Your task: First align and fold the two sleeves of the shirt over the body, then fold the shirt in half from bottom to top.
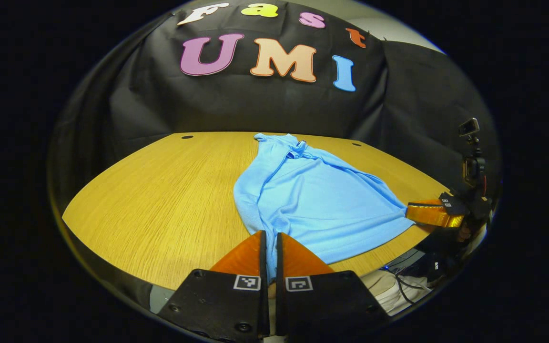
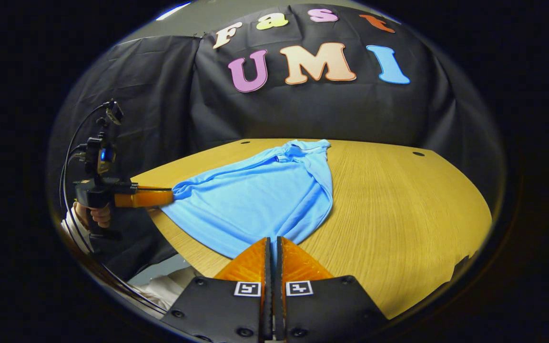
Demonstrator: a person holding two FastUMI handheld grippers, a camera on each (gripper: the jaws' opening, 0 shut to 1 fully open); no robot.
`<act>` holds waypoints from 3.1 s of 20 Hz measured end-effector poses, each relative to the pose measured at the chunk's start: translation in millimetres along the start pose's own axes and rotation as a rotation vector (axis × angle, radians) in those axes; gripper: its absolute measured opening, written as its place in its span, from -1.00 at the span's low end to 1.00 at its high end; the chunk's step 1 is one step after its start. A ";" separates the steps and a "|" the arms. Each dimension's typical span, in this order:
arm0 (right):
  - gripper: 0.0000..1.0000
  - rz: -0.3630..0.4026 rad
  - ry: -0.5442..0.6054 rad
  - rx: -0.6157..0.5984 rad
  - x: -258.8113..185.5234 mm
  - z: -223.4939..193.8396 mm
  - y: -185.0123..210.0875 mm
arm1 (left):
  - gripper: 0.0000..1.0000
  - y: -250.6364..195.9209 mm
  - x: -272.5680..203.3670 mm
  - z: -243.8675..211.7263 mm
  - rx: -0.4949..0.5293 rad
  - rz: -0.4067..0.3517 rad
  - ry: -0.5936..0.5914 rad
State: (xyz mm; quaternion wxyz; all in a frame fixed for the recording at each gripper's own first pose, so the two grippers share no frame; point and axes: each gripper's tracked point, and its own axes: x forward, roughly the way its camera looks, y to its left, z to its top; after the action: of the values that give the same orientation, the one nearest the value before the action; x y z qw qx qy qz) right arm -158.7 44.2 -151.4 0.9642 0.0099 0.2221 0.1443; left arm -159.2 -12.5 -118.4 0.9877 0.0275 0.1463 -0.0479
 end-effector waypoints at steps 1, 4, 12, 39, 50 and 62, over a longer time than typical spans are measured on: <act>-0.90 0.000 0.001 0.012 -0.3 1.5 0.2 | -0.95 0.5 1.9 2.0 -0.002 -0.006 0.005; -0.91 -0.025 0.009 -0.002 4.8 6.4 -4.6 | -0.98 2.9 10.8 5.1 -0.034 -0.017 0.031; -0.94 -0.062 -0.024 0.003 32.9 54.8 -22.7 | -0.99 11.8 48.0 52.1 -0.089 -0.040 -0.008; -0.95 -0.180 -0.038 -0.004 225.0 257.9 -115.7 | -0.94 82.4 247.6 242.7 -0.167 0.017 -0.146; -0.95 -0.289 0.025 0.065 323.6 267.7 -169.4 | -0.94 109.6 346.2 271.6 -0.200 0.095 -0.128; 0.09 -0.229 -0.023 0.026 319.9 280.6 -148.0 | -0.63 110.9 350.7 272.8 -0.178 0.177 -0.117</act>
State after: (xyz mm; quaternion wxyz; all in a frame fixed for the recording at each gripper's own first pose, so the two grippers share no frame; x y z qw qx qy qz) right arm 277.8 5.5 -47.0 0.9767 -0.0014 0.2124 0.0303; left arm 264.4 48.6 44.5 0.9934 -0.0500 0.0892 0.0511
